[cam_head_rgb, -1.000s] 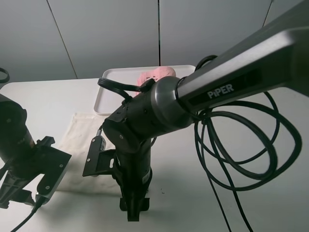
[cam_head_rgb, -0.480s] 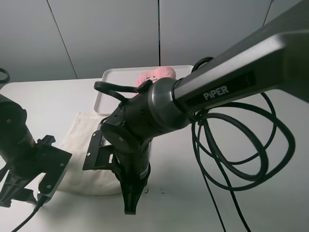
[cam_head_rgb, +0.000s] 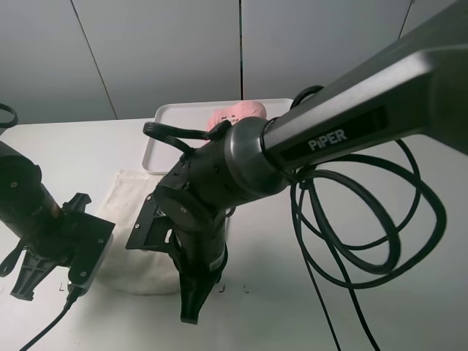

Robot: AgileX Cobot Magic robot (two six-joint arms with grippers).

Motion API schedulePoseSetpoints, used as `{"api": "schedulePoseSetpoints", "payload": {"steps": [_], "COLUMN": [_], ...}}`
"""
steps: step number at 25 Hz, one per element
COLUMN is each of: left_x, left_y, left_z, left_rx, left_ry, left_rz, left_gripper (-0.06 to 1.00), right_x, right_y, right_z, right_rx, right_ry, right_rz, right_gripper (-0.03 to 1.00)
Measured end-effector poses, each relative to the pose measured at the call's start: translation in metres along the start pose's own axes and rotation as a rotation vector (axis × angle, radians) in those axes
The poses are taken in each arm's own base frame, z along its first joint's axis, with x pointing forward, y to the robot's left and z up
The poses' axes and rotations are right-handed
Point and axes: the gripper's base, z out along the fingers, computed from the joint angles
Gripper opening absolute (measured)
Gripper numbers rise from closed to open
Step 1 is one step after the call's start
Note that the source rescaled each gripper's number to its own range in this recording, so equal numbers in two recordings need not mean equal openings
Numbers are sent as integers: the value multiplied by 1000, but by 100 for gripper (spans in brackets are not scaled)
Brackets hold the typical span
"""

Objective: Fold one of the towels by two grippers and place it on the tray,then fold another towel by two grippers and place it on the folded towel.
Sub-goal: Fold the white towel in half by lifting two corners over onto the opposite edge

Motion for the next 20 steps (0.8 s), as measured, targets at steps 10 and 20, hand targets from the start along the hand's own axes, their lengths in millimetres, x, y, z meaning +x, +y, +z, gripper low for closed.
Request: {"api": "schedulePoseSetpoints", "payload": {"steps": [10, 20], "left_x": [1, -3], "left_y": [-7, -17], "left_z": [-22, -66], "left_rx": [18, -23], "left_ry": [-22, -154], "left_rz": [-99, -293], "left_gripper": [3, 3], "right_x": [-1, 4], "right_y": [3, 9], "right_z": [-24, -71], "right_rx": [-29, -72], "right_ry": [-56, -97], "right_rz": [82, 132], "right_gripper": [0, 0]}}
